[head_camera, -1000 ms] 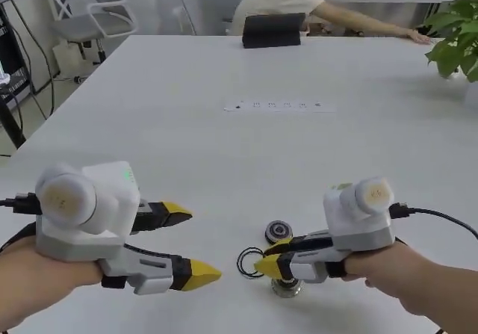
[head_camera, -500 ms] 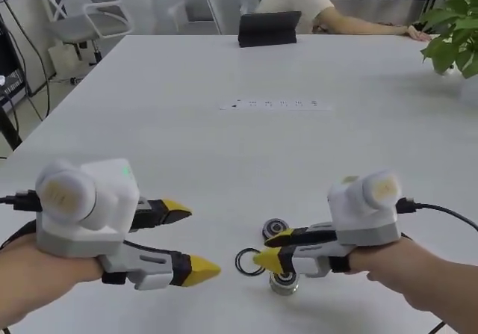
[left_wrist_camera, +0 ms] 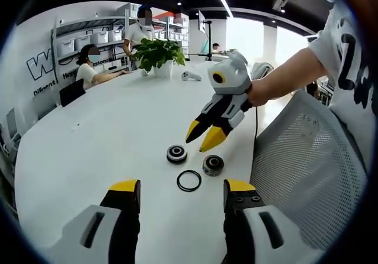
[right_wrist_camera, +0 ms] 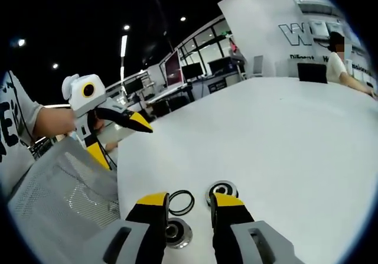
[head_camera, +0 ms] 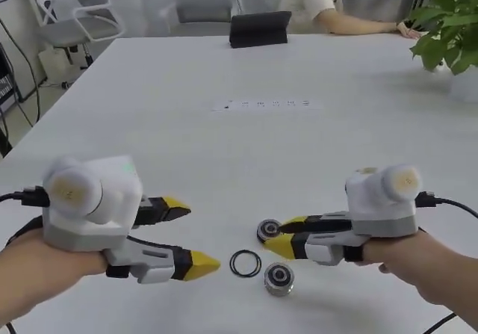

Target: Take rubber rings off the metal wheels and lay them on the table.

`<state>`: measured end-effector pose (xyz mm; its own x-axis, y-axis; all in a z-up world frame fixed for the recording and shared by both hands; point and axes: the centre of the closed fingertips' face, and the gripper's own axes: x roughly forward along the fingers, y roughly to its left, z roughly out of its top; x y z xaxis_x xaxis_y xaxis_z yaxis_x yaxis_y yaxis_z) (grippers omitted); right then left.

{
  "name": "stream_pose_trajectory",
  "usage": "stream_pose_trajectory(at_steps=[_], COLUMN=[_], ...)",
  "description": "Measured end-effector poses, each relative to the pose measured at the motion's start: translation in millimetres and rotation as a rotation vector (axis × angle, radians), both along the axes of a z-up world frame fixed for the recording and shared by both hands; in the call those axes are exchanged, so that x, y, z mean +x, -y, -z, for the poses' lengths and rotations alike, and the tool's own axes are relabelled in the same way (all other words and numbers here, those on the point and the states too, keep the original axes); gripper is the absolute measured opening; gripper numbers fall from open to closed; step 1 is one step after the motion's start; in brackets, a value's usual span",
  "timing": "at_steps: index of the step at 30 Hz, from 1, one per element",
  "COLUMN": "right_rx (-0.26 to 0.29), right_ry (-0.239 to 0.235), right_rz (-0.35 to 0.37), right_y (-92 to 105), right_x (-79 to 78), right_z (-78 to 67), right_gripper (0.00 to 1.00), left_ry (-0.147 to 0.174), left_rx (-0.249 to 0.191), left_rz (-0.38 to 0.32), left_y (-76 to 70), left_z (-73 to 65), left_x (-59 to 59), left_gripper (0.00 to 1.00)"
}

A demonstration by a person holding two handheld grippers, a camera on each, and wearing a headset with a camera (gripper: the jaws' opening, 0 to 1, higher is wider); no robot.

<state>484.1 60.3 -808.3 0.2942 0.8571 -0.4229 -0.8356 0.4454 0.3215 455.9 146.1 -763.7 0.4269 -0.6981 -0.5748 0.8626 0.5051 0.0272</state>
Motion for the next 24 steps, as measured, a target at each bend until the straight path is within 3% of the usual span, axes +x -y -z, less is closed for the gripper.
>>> stream_pose_trajectory(at_steps=[11,24], right_rx=[-0.025,-0.058], right_ry=[0.025,0.04], right_rz=[0.024,0.04], right_y=[12.7,19.3], right_x=[6.7,13.7], right_z=[6.0,18.8], right_gripper=[0.28,0.29], left_ry=[-0.003,-0.029], left_rx=[0.009,-0.004], left_rz=[0.021,0.027], left_y=[13.0,25.4], left_z=[5.5,16.9], left_x=[14.6,29.6], left_gripper=[0.54,0.51])
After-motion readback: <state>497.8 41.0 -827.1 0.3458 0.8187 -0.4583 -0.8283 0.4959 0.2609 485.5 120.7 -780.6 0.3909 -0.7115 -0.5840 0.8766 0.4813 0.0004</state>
